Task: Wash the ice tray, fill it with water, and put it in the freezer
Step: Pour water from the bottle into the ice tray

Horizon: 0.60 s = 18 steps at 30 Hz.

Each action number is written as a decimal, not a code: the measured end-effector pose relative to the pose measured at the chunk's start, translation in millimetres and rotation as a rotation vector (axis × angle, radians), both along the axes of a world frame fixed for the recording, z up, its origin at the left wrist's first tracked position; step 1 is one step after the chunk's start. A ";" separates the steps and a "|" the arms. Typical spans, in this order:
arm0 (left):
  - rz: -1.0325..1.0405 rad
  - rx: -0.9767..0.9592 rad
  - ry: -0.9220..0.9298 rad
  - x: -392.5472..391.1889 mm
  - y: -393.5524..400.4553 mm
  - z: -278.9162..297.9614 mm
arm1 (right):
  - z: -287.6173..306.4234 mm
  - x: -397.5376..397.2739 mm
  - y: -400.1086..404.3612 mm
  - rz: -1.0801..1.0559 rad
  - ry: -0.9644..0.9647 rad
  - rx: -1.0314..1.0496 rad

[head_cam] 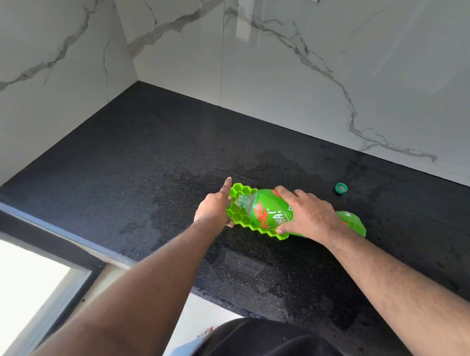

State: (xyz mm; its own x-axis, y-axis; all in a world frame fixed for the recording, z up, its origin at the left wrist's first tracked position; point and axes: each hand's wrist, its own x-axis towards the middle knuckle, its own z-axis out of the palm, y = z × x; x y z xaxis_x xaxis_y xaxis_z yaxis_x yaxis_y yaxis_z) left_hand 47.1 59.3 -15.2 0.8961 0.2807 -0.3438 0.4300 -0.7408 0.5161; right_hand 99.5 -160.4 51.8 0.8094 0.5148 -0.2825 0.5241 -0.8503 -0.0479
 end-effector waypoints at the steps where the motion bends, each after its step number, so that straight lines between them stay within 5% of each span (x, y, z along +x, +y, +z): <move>1: 0.001 0.007 -0.001 0.1 -0.8 1.1 | 0.1 0.6 0.3 0.000 0.000 0.001; 14: -0.044 0.075 -0.065 -2.3 -6.4 -4.1 | 1.3 5.1 0.3 -0.009 0.003 0.026; 18: -0.156 0.261 -0.050 -5.1 -12.7 7.1 | 1.5 6.5 -3.4 -0.036 0.002 0.031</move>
